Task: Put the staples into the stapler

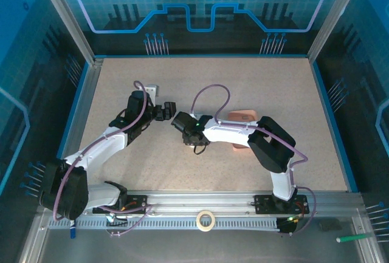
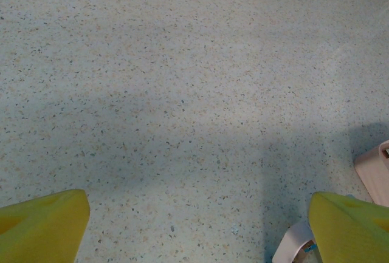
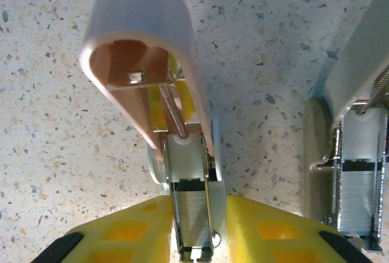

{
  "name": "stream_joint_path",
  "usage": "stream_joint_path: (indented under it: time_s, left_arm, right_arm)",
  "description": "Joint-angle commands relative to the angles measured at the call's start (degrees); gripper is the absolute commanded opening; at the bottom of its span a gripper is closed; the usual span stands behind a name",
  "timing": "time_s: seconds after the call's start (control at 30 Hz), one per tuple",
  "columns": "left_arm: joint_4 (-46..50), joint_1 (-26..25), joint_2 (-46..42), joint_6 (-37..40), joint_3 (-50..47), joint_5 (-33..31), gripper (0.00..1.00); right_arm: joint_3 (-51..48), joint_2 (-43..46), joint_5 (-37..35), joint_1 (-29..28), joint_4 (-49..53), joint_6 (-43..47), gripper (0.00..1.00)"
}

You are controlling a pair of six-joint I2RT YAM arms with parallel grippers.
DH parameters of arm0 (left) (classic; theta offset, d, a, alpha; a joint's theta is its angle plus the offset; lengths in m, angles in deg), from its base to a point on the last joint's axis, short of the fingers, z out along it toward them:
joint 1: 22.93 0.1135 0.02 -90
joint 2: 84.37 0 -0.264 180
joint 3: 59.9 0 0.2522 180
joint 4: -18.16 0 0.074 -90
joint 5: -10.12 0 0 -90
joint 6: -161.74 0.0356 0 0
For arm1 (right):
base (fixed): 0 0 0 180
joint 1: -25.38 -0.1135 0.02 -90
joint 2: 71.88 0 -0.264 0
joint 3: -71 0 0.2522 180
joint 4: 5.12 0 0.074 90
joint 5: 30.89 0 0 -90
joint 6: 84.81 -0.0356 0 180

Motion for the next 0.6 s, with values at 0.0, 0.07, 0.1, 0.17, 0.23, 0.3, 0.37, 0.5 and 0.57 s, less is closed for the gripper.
stream_joint_path:
  time_s: [0.0, 0.07, 0.1, 0.17, 0.23, 0.3, 0.37, 0.5, 0.57]
  left_arm:
    - [0.24, 0.38, 0.57, -0.94, 1.65, 0.66, 0.94]
    - [0.06, 0.38, 0.58, -0.86, 1.70, 1.13, 0.94]
    - [-0.21, 0.38, 0.61, -0.71, 1.61, 1.70, 0.94]
    - [-0.76, 0.39, 0.81, -0.42, 1.45, 3.12, 0.94]
    - [-1.40, 0.38, 1.16, -0.19, 1.36, 5.22, 0.93]
    - [-2.24, 0.38, 1.94, 0.00, 1.36, 8.19, 0.93]
    - [-3.31, 0.38, 3.21, 0.19, 1.58, 11.87, 0.91]
    - [-6.65, 0.16, 6.81, -0.40, 2.05, 20.23, 0.82]
    - [-8.28, -0.14, 8.14, -0.67, 2.16, 22.32, 0.80]
  right_arm:
    - [1.65, 1.81, -1.77, -0.36, 1.54, 0.67, 0.31]
    - [1.43, 3.39, -2.24, -0.52, 1.30, 1.58, 0.32]
    - [1.12, 4.38, -2.44, -0.56, 1.05, 2.09, 0.32]
    - [-0.08, 6.75, -2.99, -0.89, 0.27, 2.85, 0.33]
    - [-2.50, 9.75, -3.40, -1.20, -1.71, 3.12, 0.33]
    - [-6.33, 13.36, -3.53, -1.33, -5.26, 3.25, 0.33]
    - [-10.53, 16.92, -3.20, -1.42, -8.69, 3.25, 0.33]
    - [-17.87, 23.05, -2.82, -1.34, -13.88, 4.06, 0.33]
    - [-20.60, 25.27, -2.93, -1.38, -15.27, 4.56, 0.33]
